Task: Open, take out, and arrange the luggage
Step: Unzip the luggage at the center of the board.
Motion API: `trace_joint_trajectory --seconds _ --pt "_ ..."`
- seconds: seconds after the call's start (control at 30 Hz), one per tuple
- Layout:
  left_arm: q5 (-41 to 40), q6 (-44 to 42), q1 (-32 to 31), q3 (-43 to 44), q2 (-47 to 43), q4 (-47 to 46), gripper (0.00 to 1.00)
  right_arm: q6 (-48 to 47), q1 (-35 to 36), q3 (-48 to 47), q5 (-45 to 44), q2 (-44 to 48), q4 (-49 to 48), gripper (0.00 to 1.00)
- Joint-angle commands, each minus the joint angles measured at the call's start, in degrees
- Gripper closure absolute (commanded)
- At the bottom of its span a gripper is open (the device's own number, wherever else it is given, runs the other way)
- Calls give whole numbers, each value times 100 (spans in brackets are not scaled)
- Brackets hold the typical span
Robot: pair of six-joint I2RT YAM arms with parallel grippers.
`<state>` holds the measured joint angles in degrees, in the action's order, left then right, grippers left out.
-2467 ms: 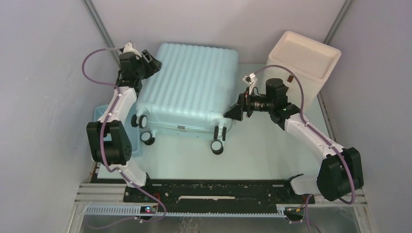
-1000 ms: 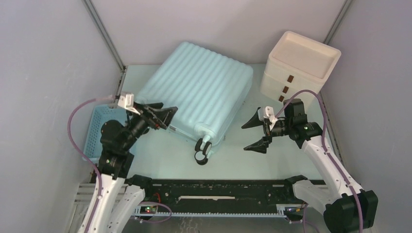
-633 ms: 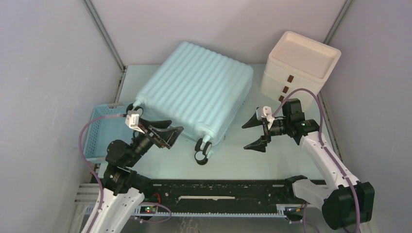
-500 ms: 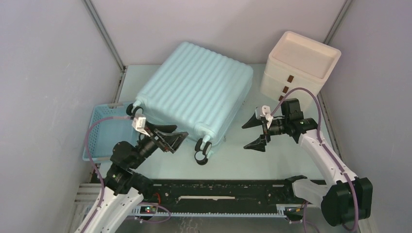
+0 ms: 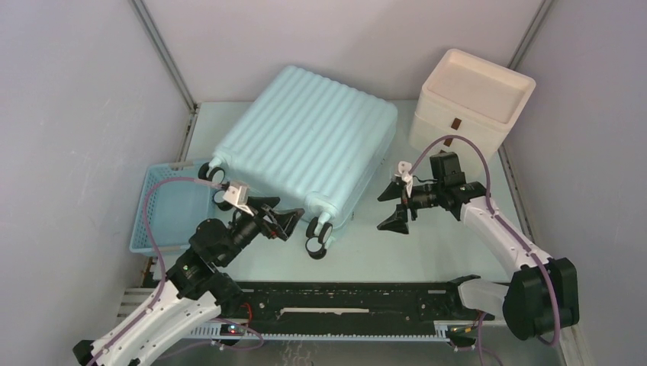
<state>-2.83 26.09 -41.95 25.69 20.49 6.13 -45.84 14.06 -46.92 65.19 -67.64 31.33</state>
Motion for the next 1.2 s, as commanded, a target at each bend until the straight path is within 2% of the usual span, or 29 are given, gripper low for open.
trace_joint_trajectory --seconds 0.0,0.23,0.37,0.47,0.6,0.73,0.83,0.93,1.17 --pt "-1064 -612 -460 791 60 147 0 961 181 192 -558 -52 -954 0" --pt "-1617 -1146 -570 1910 261 725 0 1845 219 502 -304 -17 -1850 1" --pt "-1880 -1575 -575 2325 514 588 0 2870 239 860 -279 45 -2860 2" --pt "-2006 -1764 -571 2424 700 485 0 3172 304 967 -551 -41 -3281 2" --pt "-1735 -2079 -567 2458 748 419 0 3539 376 1045 -737 -325 -3715 5" --pt "-1395 -2000 -568 2583 715 664 0 3919 654 1230 -748 -504 -4232 7" --pt "-1292 -1825 -562 2461 564 629 0 4605 754 1455 -639 -723 -5073 6" --pt "-1170 -1761 -570 1987 287 20 1 5196 760 1591 -575 -1074 -5771 7" --pt "-1097 -1413 -564 1089 133 -994 2 5160 1068 1685 -679 -1409 -6331 14"
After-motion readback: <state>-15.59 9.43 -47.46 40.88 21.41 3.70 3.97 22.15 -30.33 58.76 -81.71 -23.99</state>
